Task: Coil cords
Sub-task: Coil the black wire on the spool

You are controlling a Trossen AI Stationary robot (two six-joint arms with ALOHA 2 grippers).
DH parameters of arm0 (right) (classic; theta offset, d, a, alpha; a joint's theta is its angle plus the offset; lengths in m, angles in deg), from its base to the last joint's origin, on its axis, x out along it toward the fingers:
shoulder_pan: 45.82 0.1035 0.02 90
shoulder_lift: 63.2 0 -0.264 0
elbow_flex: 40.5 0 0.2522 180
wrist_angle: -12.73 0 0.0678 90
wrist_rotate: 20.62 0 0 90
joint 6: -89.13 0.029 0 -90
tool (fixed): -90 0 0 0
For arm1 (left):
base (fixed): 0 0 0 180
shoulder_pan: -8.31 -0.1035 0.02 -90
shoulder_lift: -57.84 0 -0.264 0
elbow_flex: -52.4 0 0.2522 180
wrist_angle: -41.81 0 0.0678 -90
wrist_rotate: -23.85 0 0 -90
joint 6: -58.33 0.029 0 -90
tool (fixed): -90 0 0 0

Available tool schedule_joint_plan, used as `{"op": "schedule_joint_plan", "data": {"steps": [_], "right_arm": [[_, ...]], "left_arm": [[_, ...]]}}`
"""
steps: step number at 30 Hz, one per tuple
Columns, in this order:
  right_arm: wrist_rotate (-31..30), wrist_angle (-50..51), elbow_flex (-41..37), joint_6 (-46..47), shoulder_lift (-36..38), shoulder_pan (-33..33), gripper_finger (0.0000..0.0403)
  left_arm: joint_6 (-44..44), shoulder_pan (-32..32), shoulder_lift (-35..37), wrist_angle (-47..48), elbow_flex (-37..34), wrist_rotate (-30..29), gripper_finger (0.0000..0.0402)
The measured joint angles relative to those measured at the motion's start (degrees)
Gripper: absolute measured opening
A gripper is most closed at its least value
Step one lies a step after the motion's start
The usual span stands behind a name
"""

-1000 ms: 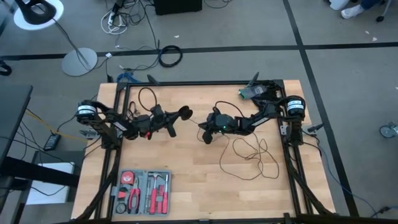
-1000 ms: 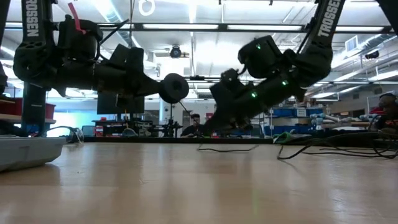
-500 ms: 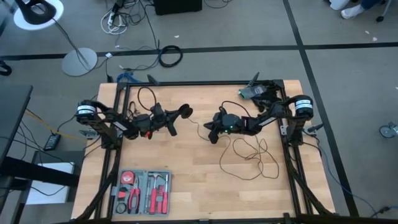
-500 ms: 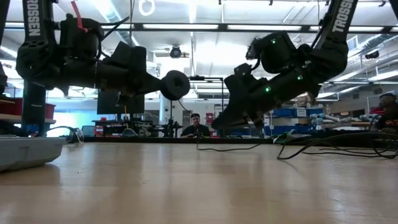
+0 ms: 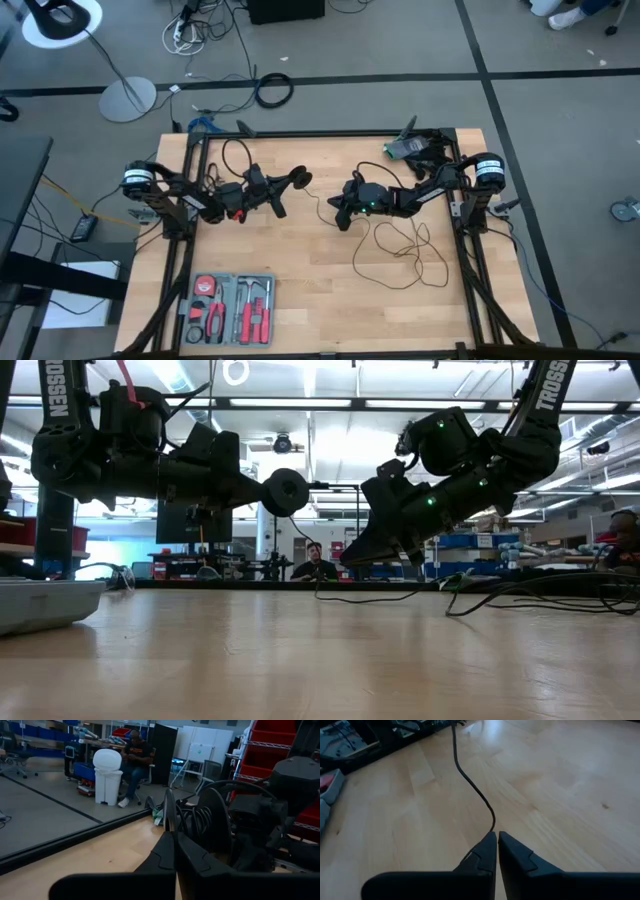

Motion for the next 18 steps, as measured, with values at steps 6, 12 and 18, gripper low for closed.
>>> {"op": "schedule_joint_plan", "data": {"steps": [6, 12, 18], "right_arm": [[0.02, -0.09, 0.0, -1.45, 0.0, 0.09, 0.0031], [0.0, -0.88, 0.0, -3.51, -0.02, 0.09, 0.0075], [-0.03, -4.84, 0.27, -6.86, -3.06, 0.09, 0.0124]], "left_arm": [[0.01, 0.0, 0.0, -0.31, 0.0, 0.02, 0.0003], [0.93, 0.0, -0.02, -0.33, 0.0, 0.02, 0.0003], [0.92, 0.0, -0.04, -0.44, -0.04, 0.0, 0.0003]]}}
